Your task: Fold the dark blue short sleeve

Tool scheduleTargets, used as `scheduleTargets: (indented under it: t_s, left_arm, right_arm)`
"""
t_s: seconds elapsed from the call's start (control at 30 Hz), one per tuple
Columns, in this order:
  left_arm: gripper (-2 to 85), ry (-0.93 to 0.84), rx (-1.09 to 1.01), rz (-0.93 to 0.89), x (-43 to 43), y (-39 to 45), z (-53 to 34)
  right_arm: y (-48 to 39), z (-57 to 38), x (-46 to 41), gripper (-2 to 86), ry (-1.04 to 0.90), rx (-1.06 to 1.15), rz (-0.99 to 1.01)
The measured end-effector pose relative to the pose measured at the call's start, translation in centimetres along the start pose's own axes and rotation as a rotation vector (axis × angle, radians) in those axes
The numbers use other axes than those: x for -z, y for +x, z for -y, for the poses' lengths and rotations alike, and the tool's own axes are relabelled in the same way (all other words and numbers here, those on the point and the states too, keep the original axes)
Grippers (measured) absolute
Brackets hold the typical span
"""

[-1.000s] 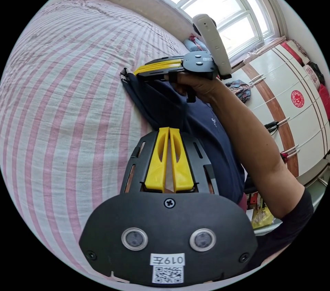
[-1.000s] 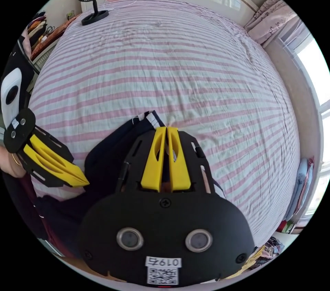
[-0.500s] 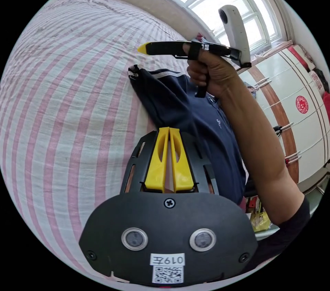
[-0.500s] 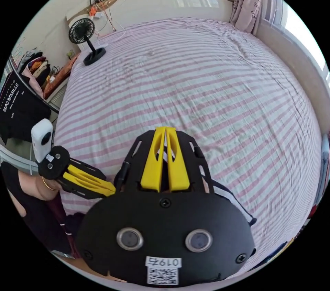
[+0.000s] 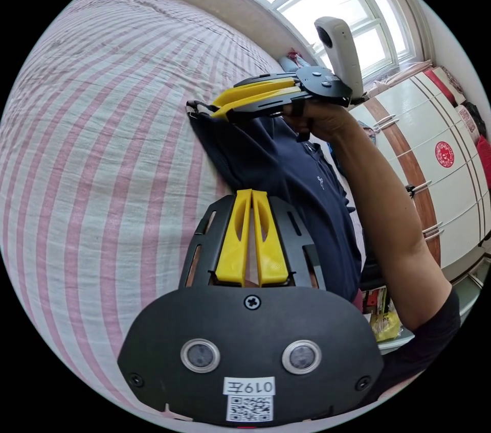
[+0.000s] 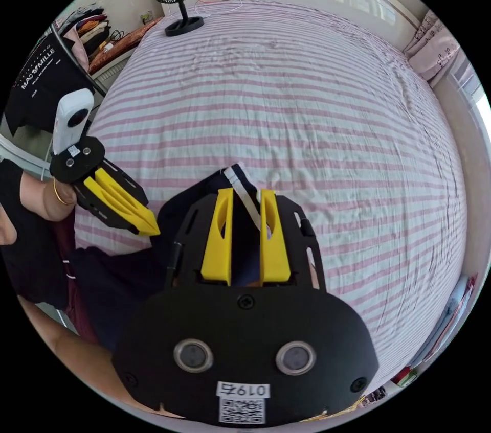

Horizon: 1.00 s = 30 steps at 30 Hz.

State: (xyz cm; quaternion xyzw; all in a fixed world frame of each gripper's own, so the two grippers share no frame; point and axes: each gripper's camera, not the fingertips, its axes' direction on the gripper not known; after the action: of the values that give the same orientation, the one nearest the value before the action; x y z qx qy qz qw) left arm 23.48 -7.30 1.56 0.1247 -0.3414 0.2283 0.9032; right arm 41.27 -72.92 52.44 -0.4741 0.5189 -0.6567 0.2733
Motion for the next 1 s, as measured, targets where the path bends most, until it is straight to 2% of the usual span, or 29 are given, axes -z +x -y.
scheduleTargets:
  t_s: [0.1, 0.23, 0.4, 0.63, 0.83, 0.97, 1.0]
  left_arm:
    - [0.9, -0.008, -0.007, 0.007, -0.1, 0.1, 0.2]
    - [0.9, -0.021, -0.001, 0.013, -0.1, -0.1, 0.4]
    - [0.9, -0.036, 0.014, 0.012, -0.1, -0.4, 0.6]
    - [0.9, -0.049, 0.009, 0.009, 0.3, -0.5, 1.0]
    - [0.9, -0.049, 0.013, 0.002, 0.6, -0.7, 1.2]
    - [0.8, -0.050, 0.010, 0.006, 0.8, -0.6, 1.2]
    - [0.8, -0.050, 0.010, 0.006, 0.8, -0.6, 1.3]
  right_arm:
    - [-1.0, 1.1, -0.7, 4.2, -0.006, 0.051, -0.057]
    - [-0.2, 2.4, -0.1, -0.2, 0.045, -0.019, -0.120]
    - [0.6, 3.6, -2.7, 0.6, -0.021, -0.042, -0.070]
    - [1.9, 4.4, -1.9, 6.4, -0.024, -0.037, 0.027]
    - [2.1, 4.4, -0.7, 6.9, 0.015, -0.024, 0.061]
    - [0.5, 5.8, -2.3, 5.5, -0.041, 0.015, -0.011]
    - [-0.3, 6.6, -3.0, 4.9, -0.072, 0.029, -0.086]
